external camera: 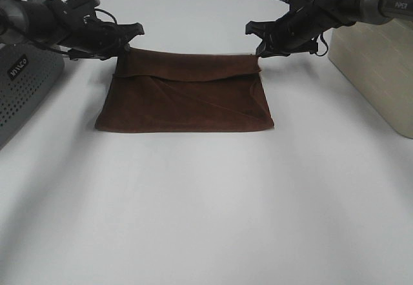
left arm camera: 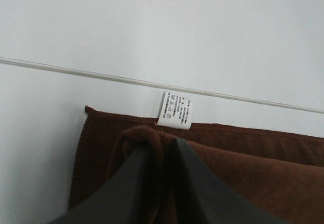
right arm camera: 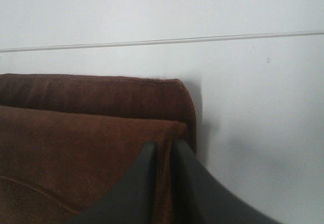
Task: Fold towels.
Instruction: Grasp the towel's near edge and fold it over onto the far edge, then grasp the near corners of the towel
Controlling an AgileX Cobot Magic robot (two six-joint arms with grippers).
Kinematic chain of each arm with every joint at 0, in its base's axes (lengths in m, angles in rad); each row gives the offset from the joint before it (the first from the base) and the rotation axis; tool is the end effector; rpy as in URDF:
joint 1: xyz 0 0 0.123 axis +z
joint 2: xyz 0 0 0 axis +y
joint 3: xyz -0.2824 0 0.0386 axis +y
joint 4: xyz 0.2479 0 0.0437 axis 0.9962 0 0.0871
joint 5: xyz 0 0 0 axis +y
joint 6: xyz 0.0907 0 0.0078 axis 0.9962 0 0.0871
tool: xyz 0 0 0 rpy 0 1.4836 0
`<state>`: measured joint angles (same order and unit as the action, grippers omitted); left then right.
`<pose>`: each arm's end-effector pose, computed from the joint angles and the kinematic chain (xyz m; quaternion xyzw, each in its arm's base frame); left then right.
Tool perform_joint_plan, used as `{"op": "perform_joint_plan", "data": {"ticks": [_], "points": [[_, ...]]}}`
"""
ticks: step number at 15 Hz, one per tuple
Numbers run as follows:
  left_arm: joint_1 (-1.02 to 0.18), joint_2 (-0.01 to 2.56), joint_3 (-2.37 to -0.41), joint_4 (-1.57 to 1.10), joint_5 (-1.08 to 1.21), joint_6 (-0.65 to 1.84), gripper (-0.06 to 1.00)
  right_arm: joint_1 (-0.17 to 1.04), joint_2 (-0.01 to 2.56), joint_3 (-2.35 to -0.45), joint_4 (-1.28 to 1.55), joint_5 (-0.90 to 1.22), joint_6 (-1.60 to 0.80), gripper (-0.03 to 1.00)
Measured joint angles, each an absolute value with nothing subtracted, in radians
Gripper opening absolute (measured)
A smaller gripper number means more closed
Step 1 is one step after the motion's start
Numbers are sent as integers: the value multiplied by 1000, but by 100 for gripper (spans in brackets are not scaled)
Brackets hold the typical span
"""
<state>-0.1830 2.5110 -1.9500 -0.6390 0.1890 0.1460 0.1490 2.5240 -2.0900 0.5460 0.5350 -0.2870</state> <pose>0.5461 -0.1115 0.1104 -0.1083 0.8829 -0.1960 0.4128 0.5462 0.1064 0.1265 -0.0282 0.9221 0.1848 0.3388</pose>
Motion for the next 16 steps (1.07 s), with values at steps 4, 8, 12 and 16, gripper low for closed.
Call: {"op": "perform_joint_plan", "data": {"ticks": [4, 8, 12, 16], "points": [[-183, 2511, -1950, -639, 188, 148, 63, 149, 2523, -2090, 546, 535, -288, 63], [-163, 2492, -1950, -513, 302, 147, 71, 149, 2473, -2090, 543, 671, -288, 72], [-137, 2437, -1953, -486, 525, 111, 71, 149, 2438, -2093, 538, 928, -279, 73], [-133, 2424, -1954, -480, 748, 49, 71, 149, 2428, -2093, 534, 1155, -254, 73]]}}
